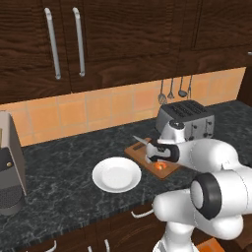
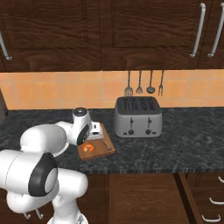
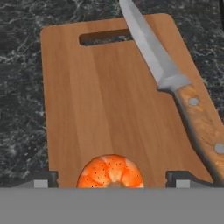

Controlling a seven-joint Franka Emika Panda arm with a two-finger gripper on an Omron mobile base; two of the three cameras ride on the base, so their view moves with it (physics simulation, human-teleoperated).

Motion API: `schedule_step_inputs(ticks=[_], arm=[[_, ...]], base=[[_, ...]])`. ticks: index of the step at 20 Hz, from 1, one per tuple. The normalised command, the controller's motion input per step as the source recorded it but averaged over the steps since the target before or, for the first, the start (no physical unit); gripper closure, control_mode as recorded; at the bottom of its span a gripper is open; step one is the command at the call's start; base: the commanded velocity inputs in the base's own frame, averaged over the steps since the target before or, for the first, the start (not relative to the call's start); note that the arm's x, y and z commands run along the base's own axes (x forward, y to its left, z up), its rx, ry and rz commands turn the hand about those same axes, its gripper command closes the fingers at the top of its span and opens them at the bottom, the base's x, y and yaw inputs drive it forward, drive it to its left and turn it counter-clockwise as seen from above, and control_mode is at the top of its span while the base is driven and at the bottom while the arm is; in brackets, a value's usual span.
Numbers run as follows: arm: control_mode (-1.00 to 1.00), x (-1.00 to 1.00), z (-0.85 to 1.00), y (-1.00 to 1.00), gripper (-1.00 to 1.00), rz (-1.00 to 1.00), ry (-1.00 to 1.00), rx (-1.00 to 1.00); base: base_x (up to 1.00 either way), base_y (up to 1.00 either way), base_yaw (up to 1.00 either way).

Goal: Pick up the knife from the drawer and place it on the cutting board. Then place the meat from the plate to the cutting board.

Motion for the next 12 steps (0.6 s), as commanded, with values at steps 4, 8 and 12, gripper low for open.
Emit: schedule_step_inputs(ticks=[4,8,12], arm=[[-1.00,-0.42,0.51,0.00,-1.00,0.00,-0.02,0.01],[-1.00,-0.71,0.74,0.12,-1.00,0.00,-0.12,0.07],[-1.00,-0.79,0.89,0.14,-1.00,0.04,-0.16,0.24]], base=[[0.00,0.00,0.00],[0.00,0.00,0.00],[0.00,0.00,0.00]])
